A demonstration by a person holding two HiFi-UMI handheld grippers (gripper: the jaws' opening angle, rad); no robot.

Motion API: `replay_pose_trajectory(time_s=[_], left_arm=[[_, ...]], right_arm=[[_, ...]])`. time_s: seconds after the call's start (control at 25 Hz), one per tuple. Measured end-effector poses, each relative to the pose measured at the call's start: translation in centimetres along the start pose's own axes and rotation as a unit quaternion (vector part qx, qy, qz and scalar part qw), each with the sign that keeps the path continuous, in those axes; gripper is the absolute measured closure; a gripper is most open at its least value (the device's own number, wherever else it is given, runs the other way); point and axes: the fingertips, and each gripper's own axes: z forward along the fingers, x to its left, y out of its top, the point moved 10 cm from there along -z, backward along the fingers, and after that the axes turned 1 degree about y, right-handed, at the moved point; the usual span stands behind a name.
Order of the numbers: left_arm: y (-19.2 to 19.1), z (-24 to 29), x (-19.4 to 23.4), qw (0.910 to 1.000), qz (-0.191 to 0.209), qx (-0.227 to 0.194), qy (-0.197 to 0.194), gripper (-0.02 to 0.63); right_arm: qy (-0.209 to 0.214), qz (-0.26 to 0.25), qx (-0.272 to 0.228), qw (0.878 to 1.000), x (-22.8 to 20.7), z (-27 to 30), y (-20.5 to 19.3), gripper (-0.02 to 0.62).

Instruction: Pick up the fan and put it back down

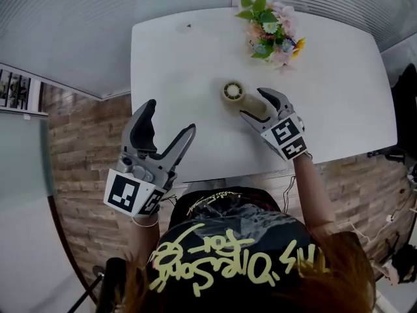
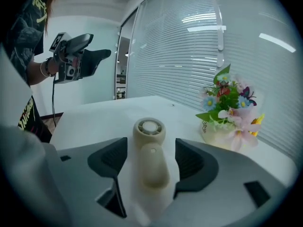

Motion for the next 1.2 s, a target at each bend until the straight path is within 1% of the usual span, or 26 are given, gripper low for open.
replay_pose_trajectory(time_s=[0.16,0.52,0.6,0.8,1.0,1.08,1.2], left_arm=[[0.1,-0.7,-0.1,0.9998,0.003,-0.003,0.018,0.236],[0.2,-1.9,-0.3,0.999,0.006,-0.006,0.043,0.239],[0.3,-2.0,-0.3,0.9989,0.008,-0.007,0.046,0.239],[0.4,-2.3,-0.4,0.9985,0.008,-0.008,0.053,0.242],[0.4,-2.3,-0.4,0.9987,0.008,-0.005,0.051,0.244],[0.4,-2.1,0.1,0.9985,0.005,-0.003,0.054,0.244],[0.7,-1.7,0.3,0.9986,0.007,-0.007,0.051,0.255]], right_arm=[[0.01,-0.006,0.026,1.0,-0.2,1.2,-0.4,0.276],[0.029,-0.012,0.071,0.997,-0.4,2.8,-1.0,0.279],[0.038,-0.005,0.076,0.996,-0.5,3.0,-1.0,0.299],[0.065,0.021,0.075,0.995,-0.4,3.0,-1.2,0.357],[0.076,0.015,0.078,0.994,-0.2,3.0,-1.1,0.391],[0.071,0.021,0.074,0.995,-0.4,3.0,-1.0,0.397],[0.049,0.043,0.056,0.996,-0.5,2.7,-1.0,0.4]])
